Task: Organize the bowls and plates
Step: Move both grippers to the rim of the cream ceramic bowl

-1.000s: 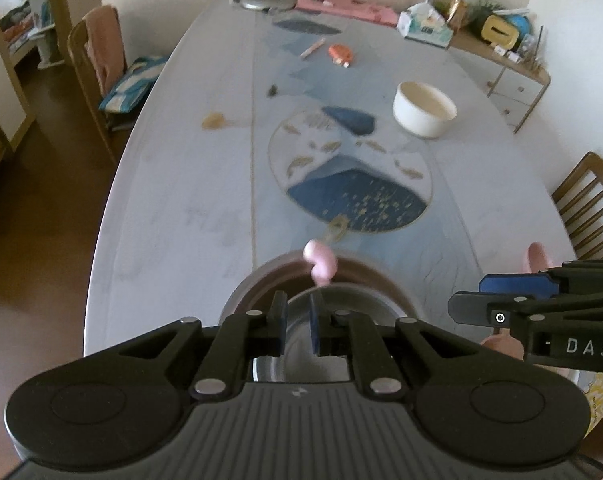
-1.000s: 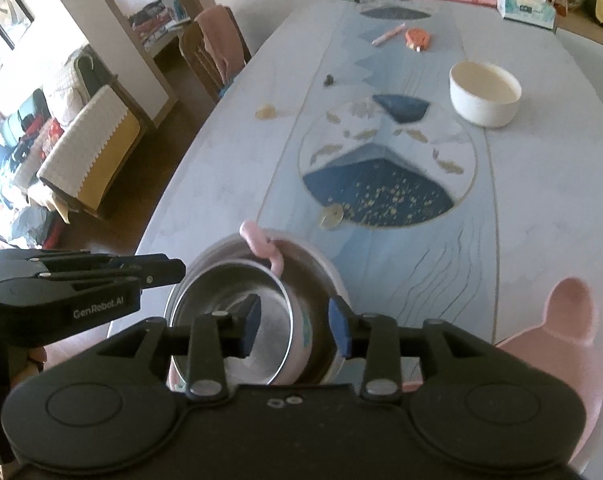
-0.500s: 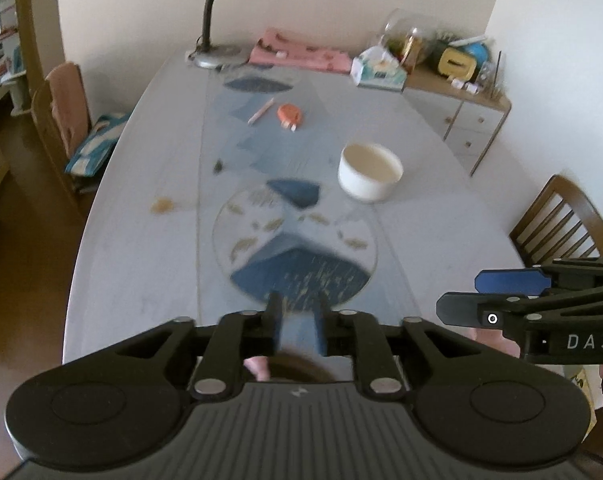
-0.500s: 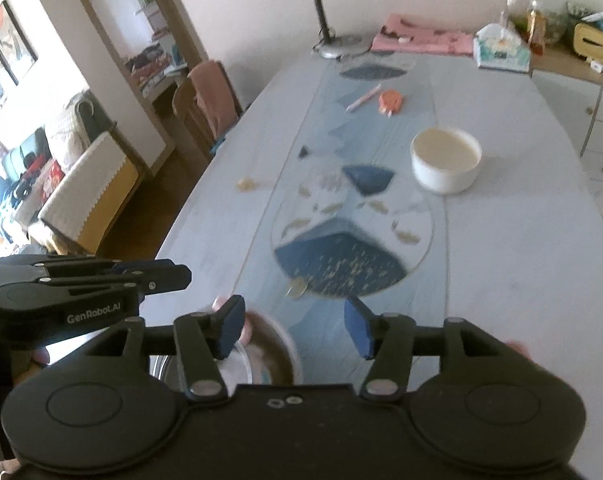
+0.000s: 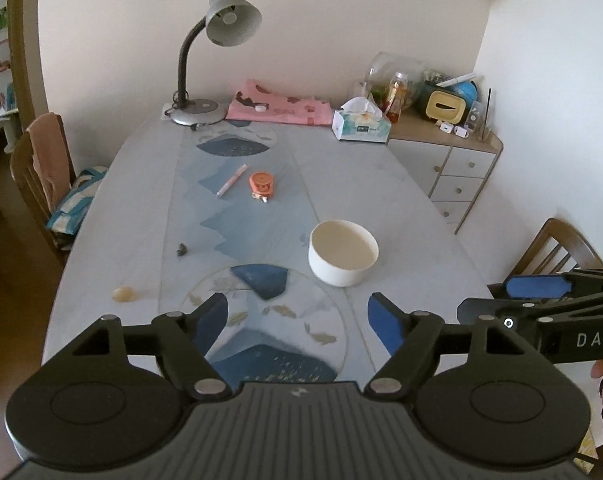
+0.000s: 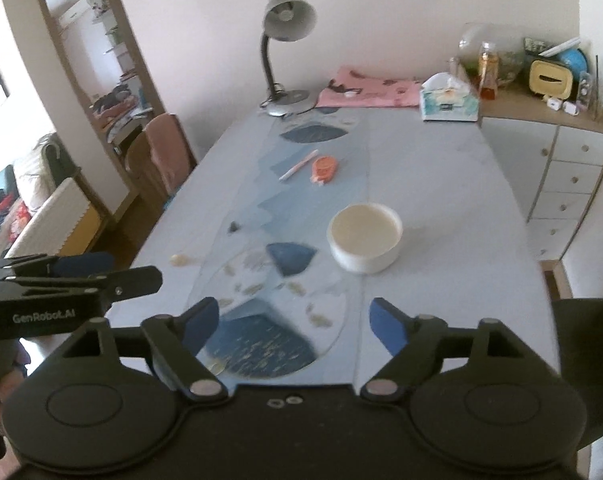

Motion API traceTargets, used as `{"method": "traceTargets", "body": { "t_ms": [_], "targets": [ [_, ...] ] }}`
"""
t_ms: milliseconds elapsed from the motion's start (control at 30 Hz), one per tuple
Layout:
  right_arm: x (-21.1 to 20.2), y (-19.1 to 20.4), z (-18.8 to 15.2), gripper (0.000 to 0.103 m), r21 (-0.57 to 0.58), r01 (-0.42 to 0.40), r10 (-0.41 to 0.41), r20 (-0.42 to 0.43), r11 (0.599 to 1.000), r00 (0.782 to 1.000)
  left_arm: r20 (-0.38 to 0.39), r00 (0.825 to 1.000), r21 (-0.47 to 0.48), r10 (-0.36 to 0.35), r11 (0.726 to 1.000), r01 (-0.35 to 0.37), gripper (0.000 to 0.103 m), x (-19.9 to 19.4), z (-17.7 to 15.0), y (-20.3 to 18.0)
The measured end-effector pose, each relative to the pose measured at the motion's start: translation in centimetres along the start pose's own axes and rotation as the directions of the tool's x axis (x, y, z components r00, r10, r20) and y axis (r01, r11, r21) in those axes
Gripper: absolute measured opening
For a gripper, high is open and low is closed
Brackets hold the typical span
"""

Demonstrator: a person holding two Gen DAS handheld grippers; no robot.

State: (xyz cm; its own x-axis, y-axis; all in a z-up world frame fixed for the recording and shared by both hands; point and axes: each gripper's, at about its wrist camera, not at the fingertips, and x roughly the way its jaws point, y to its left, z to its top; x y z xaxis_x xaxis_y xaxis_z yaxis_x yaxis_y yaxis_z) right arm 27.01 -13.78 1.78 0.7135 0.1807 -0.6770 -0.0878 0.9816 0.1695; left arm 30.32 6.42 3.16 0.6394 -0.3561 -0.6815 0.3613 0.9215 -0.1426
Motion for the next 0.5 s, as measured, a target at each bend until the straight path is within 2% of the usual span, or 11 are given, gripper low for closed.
{"method": "traceTargets", "body": {
  "t_ms": [200,500],
  "targets": [
    [2.4,-2.8,2.0,0.097,0.002,0.045,-0.045,-0.011,0.999,0.999,-0.042,0.999,-0.002,0.014,1.000,-0.015,0.077,4.3,1.9,-1.6],
    [7.4,-6.2,4.5,0.098,-0.005,0.086,-0.086,-0.057,0.996,0.995,-0.107,0.993,-0.005,0.051,0.999,-0.051,0.077,11.1,5.0,-3.1]
  ]
}}
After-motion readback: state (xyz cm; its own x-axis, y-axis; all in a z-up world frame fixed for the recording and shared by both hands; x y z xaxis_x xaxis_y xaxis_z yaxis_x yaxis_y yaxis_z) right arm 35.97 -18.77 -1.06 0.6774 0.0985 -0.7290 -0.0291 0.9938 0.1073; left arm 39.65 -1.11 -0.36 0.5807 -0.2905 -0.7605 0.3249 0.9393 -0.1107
